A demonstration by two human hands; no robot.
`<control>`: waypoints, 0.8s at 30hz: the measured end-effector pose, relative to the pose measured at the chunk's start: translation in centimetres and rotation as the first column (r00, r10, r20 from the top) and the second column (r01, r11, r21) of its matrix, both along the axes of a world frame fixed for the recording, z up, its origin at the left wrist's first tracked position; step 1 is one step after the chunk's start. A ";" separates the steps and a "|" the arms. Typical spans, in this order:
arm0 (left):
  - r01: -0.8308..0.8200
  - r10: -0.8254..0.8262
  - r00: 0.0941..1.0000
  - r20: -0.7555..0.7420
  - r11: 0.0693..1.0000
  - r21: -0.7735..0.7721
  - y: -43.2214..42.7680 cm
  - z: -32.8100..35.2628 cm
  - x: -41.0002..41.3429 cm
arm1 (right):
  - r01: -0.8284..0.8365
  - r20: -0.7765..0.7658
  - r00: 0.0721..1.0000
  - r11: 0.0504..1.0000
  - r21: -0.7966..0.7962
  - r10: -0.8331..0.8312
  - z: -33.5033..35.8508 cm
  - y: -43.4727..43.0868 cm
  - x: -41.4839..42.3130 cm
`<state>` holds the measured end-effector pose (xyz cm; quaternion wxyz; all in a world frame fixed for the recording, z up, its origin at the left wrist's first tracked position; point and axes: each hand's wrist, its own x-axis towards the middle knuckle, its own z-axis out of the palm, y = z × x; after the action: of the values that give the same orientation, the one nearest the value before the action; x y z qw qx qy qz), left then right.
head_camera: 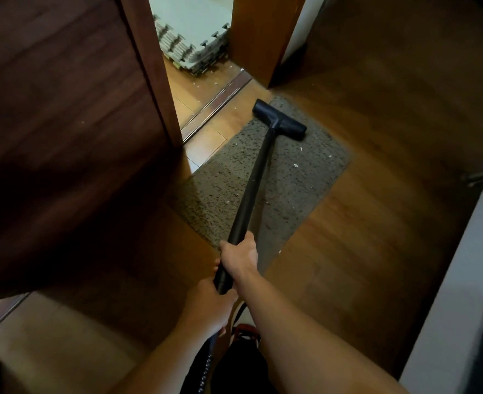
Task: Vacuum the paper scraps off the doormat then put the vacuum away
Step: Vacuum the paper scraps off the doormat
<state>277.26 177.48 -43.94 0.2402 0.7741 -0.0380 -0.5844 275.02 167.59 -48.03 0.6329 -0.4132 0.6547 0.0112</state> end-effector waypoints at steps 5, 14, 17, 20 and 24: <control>0.032 -0.032 0.999 -0.022 0.999 -0.012 5.2 1.4 -0.7 | 0.006 0.001 1.000 1.000 0.005 -0.006 0.9 5.3 -1.1; 0.095 -0.095 0.994 -0.044 0.995 -0.002 13.8 3.2 -2.0 | 0.073 0.028 0.997 0.997 0.030 -0.074 3.4 14.1 -3.2; 0.149 -0.149 0.988 -0.036 0.989 -0.010 16.0 3.6 -2.5 | 0.114 0.015 0.993 0.993 0.031 -0.115 3.7 16.6 -4.0; 0.227 -0.227 0.974 -0.023 0.974 0.003 17.1 4.2 -3.2 | 0.162 -0.008 0.987 0.985 0.051 -0.162 3.6 18.2 -5.1; 0.249 -0.249 0.968 -0.011 0.968 -0.003 16.4 4.0 -4.5 | 0.198 0.000 0.980 0.978 0.066 -0.198 3.2 17.7 -6.7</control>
<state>272.75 193.86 -39.92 0.1657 0.7597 -0.1339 -0.6144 268.32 185.28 -44.84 0.6461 -0.3249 0.6899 -0.0315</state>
